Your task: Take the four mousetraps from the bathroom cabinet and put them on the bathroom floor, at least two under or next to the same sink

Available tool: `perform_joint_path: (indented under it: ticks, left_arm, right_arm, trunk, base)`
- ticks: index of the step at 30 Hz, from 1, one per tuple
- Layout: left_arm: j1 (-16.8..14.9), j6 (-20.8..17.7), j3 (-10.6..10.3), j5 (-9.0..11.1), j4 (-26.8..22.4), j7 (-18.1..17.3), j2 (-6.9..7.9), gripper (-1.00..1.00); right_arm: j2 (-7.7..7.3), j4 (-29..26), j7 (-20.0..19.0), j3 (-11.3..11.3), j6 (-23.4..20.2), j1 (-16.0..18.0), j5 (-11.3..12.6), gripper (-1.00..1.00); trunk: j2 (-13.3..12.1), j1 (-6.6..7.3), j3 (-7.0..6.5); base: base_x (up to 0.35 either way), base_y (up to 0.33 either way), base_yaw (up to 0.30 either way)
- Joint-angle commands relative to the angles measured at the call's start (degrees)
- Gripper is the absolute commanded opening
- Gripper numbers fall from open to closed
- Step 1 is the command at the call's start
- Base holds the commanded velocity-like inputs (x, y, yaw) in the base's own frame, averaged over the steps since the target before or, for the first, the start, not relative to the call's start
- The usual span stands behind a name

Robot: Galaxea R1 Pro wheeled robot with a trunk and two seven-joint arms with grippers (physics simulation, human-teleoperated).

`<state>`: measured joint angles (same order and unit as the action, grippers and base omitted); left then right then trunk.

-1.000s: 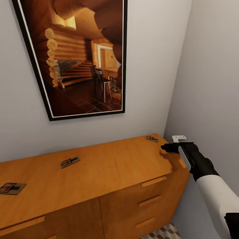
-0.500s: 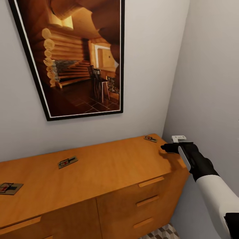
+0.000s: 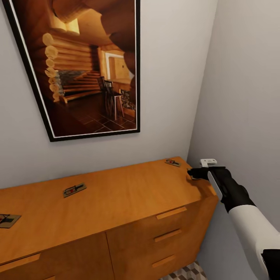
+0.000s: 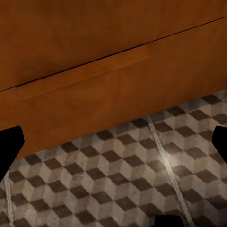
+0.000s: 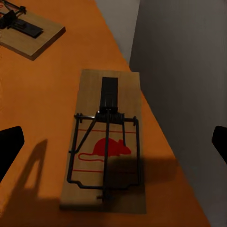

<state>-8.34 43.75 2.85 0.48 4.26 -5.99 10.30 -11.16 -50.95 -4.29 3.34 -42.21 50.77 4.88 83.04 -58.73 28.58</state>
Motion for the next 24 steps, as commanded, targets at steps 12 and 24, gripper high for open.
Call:
perform_joint_path:
  ticks: [12,24]
  left_arm:
    - [-0.10,0.18,0.23,0.08,0.22,-0.37,-0.76,1.00]
    - [-0.10,-5.52,0.22,0.13,0.32,-0.18,-0.87,1.00]
  right_arm:
    - [-0.03,-0.10,0.25,0.03,-0.26,0.04,0.42,1.00]
    - [-0.08,-0.11,0.25,0.01,-0.32,0.04,0.34,1.00]
  trunk:
    - [0.03,0.00,0.06]
    - [0.03,0.00,0.06]
  base:
    - [0.000,-0.004,0.000]
    - [0.000,0.000,0.000]
